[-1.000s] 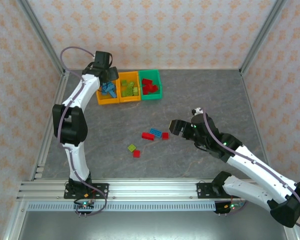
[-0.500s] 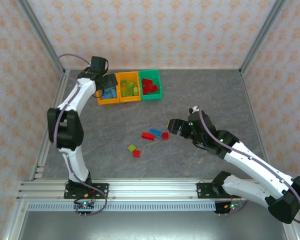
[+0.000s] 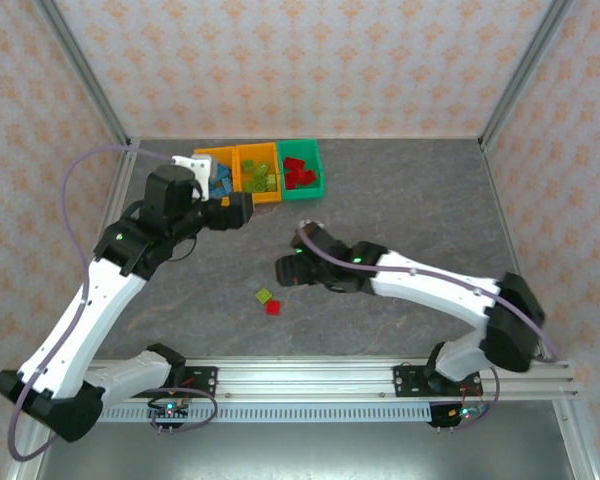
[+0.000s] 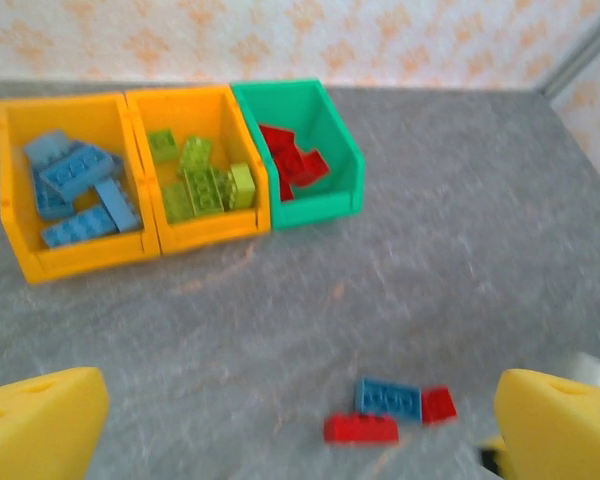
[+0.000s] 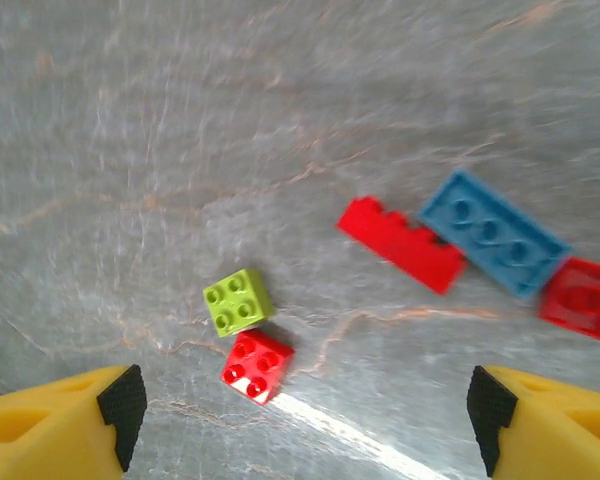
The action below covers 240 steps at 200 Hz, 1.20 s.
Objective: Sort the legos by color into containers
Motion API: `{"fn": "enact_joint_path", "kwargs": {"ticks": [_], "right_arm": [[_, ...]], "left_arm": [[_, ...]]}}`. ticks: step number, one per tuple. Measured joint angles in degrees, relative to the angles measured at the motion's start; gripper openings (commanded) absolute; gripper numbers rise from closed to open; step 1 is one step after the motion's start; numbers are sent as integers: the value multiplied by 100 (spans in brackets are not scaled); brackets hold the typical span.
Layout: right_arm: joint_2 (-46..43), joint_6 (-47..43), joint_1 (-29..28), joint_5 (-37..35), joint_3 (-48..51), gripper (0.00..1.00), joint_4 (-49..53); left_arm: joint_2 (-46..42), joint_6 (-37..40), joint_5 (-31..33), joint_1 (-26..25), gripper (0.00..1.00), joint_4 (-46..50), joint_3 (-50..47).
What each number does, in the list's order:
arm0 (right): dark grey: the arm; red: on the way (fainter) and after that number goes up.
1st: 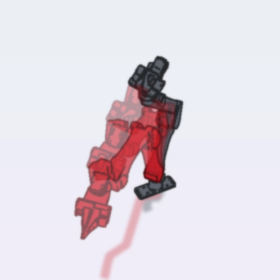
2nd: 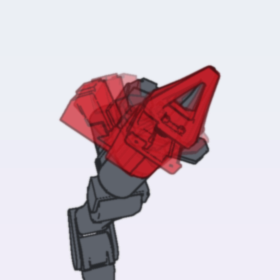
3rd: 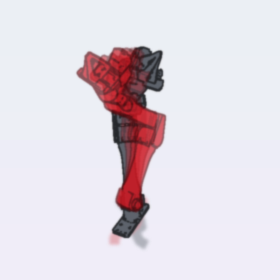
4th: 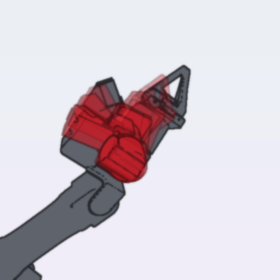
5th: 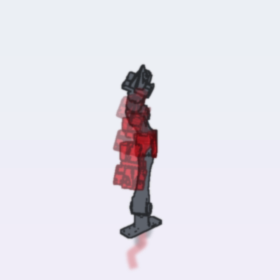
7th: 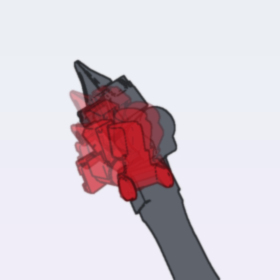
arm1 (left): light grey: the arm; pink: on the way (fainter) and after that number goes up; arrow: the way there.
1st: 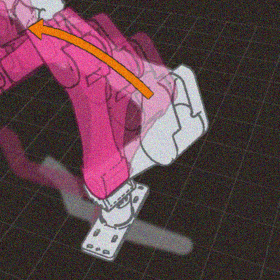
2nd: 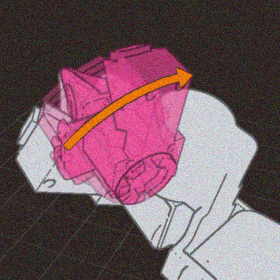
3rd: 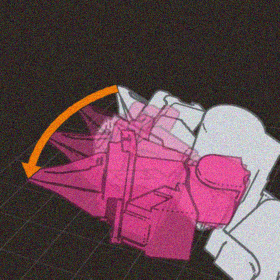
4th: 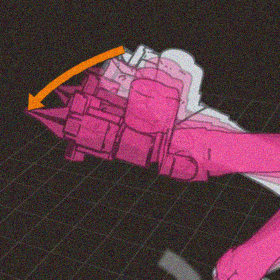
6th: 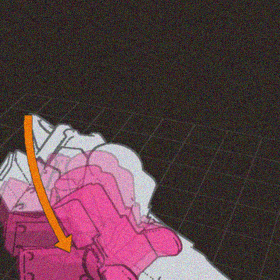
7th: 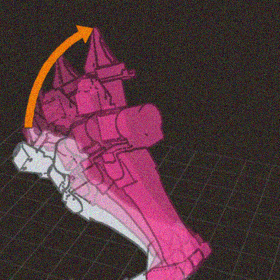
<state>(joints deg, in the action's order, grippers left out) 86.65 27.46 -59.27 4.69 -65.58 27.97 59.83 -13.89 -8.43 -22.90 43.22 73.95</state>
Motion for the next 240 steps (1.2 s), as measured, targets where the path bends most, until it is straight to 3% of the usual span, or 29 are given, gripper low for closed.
{"fn": "enact_joint_path", "kwargs": {"ticks": [64,77,104,141,199,240], "right_arm": [[2520,-658,-743,-136,-1261,84,-48],[2809,-798,-734,-234,-1425,78,-17],[3115,-1014,-721,-367,-1596,51,9],[3123,-953,-719,-448,-1611,29,-7],[2229,-754,-415,-201,-782,23,-584],[1412,-782,9,-122,-876,22,-1038]], "left_arm": [[-1314,348,-120,0,100,1056,-1185],[-1491,345,-101,0,100,1069,-1362],[-1759,345,-24,0,100,1056,-1585],[-1958,330,162,0,100,981,-1858],[-2022,354,-179,0,100,662,-2194],[-2020,352,-426,0,100,605,-2312]]}}
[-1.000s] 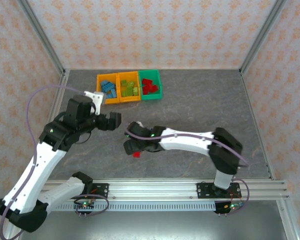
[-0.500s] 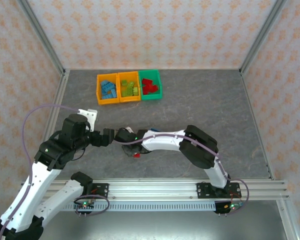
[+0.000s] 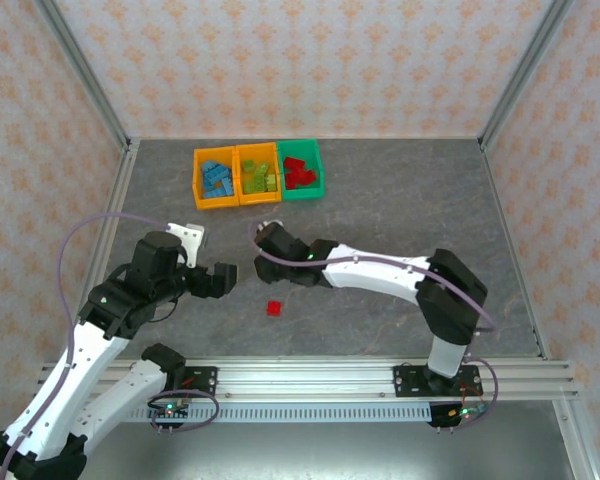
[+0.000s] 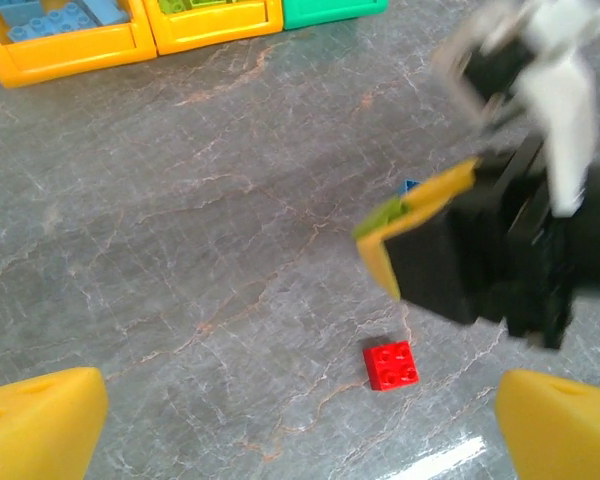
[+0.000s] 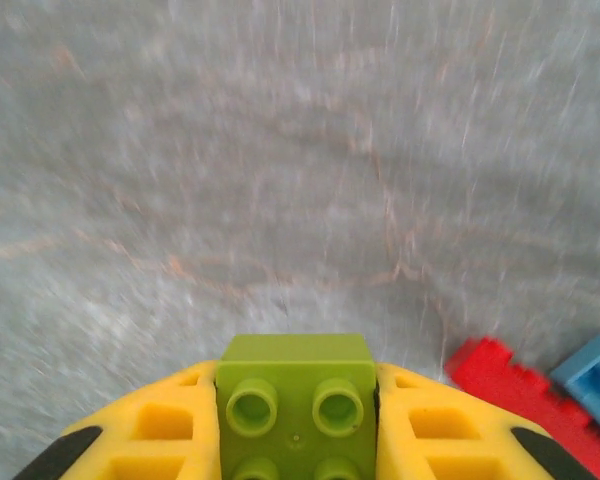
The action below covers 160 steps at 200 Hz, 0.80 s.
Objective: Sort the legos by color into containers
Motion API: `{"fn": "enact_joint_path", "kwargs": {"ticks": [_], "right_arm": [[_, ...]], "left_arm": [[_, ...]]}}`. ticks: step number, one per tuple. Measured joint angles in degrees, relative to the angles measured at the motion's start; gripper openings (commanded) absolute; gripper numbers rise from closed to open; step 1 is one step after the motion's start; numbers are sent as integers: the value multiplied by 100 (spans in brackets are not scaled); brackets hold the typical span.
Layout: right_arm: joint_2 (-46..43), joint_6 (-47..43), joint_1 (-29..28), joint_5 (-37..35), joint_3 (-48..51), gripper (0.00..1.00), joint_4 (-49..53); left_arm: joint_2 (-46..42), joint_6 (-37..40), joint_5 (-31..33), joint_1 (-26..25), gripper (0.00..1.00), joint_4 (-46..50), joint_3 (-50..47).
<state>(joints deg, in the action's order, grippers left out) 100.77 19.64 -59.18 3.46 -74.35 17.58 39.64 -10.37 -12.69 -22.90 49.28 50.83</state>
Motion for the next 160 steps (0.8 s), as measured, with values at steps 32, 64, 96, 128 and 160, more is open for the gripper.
{"fn": "enact_joint_path", "kwargs": {"ticks": [32,64,96,128,160], "right_arm": [[127,-221,354,-85,-885,23,-57],[1091,-656,793,-581,-2492,23,-127],[2951,-1117,1231,-1106,-4986,23,339],[4854,-1521,1541,-1394,-7519,35,988],[5386,-1888,1729,-1320,-7934,57,1078]], "left_arm": [[15,0,-33,0,100,-31,-17],[-15,0,-35,0,100,-44,-85],[-52,-2,0,0,100,-68,-120],[-120,-9,168,0,100,-70,-151],[-168,-20,289,0,100,-70,-151]]}}
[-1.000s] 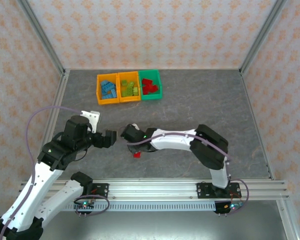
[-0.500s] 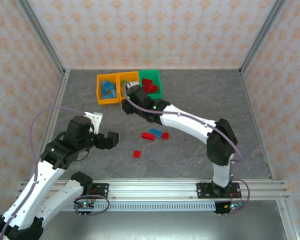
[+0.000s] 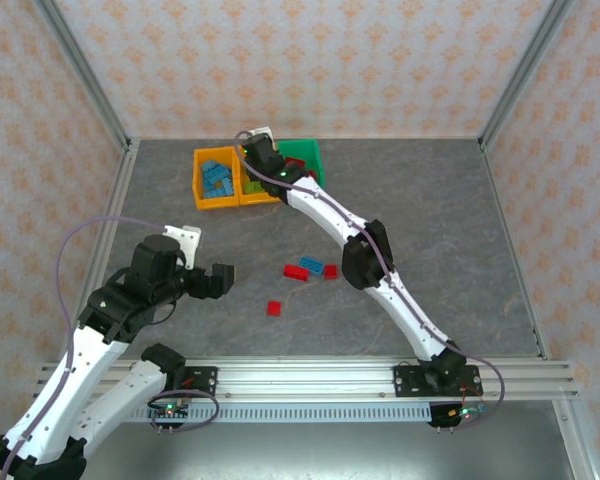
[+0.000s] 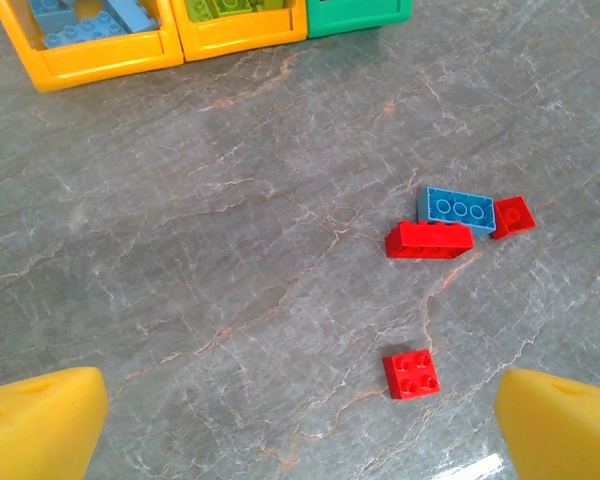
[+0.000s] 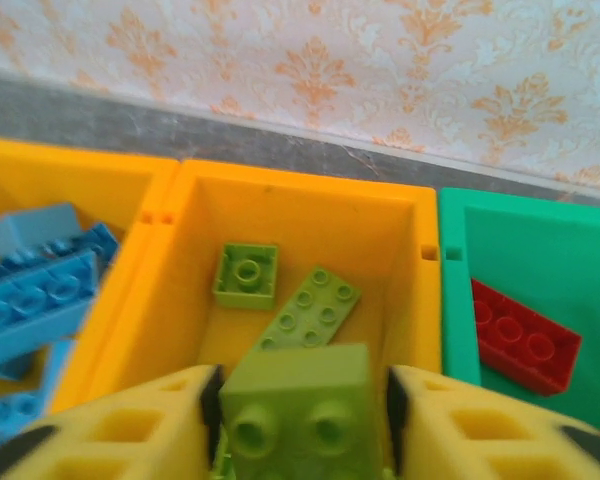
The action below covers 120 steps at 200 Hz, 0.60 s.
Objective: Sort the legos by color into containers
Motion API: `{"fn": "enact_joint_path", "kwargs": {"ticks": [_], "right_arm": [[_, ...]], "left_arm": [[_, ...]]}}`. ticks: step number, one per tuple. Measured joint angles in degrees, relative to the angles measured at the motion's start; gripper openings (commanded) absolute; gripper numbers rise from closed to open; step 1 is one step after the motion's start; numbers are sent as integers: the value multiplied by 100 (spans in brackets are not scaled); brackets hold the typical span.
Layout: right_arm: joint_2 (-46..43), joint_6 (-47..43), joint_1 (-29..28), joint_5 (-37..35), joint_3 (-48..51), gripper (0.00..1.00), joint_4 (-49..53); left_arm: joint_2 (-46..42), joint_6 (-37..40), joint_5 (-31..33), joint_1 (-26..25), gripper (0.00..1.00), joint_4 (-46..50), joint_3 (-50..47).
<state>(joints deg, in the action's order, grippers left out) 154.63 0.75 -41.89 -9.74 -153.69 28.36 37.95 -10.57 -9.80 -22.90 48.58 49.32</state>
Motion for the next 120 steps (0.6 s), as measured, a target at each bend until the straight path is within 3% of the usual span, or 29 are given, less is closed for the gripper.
{"fn": "enact_joint_path", "kwargs": {"ticks": [57,77,120], "right_arm": [[-496,-251,4,334,249,60,356],[-1613,-63,4,675,1486,64,514],[-4999,157,-122,1364,5281,67,96]], "left_arm": [[35,0,109,0,100,0,0],[35,0,127,0,100,0,0],[28,2,122,0,100,0,-35]]}}
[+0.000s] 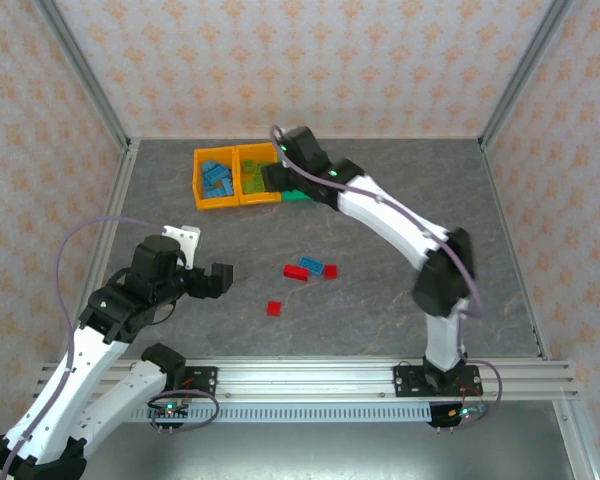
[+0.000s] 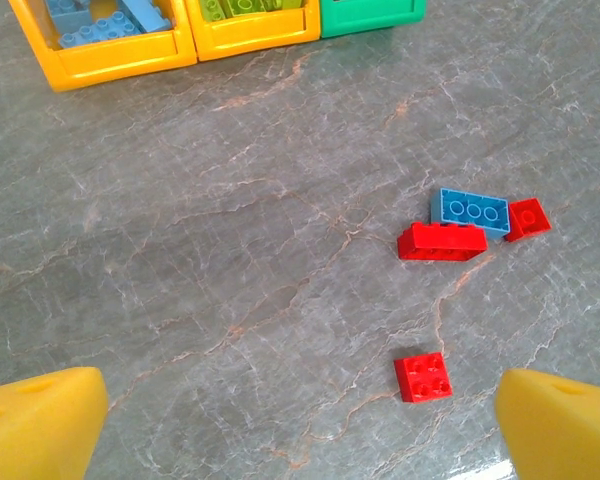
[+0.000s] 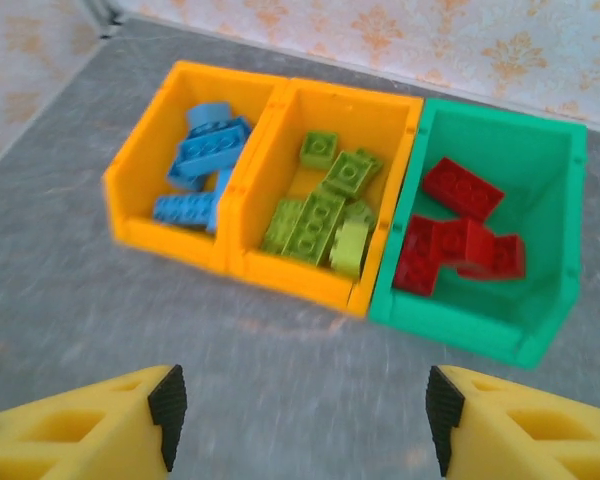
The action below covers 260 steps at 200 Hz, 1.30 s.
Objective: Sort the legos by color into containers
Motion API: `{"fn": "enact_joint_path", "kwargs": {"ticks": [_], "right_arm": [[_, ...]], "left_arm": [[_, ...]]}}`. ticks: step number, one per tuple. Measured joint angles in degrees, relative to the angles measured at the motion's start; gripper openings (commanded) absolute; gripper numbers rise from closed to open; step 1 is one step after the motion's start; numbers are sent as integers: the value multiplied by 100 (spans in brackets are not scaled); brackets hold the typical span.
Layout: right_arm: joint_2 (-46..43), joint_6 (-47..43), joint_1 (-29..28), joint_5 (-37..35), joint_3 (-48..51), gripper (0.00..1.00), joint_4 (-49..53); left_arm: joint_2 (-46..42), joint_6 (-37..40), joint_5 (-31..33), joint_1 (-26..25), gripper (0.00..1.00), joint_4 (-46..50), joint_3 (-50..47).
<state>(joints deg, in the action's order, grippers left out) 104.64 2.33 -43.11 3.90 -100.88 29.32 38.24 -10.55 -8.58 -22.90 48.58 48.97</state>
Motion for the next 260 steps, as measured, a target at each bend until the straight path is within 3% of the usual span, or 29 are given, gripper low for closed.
{"fn": "enact_joint_path", "kwargs": {"ticks": [33,66,143,206,260], "right_arm": [[-1792,-72,-450,15,2350,68,-323],[-1917,-98,-673,-162,3606,68,-225],[210,-501,-1012,-520,2492,63,195],[649,-461,-1113,-387,2212,39,98],[741,-343,-1307,-278,2179,48,68]], "left_arm": [[2,15,-68,2,100,-2,-7],[0,15,-240,2,100,-2,-7],[68,15,-302,7,100,-4,-7],[17,17,-293,7,100,-2,-7],[15,17,-280,15,100,-4,-7]]}}
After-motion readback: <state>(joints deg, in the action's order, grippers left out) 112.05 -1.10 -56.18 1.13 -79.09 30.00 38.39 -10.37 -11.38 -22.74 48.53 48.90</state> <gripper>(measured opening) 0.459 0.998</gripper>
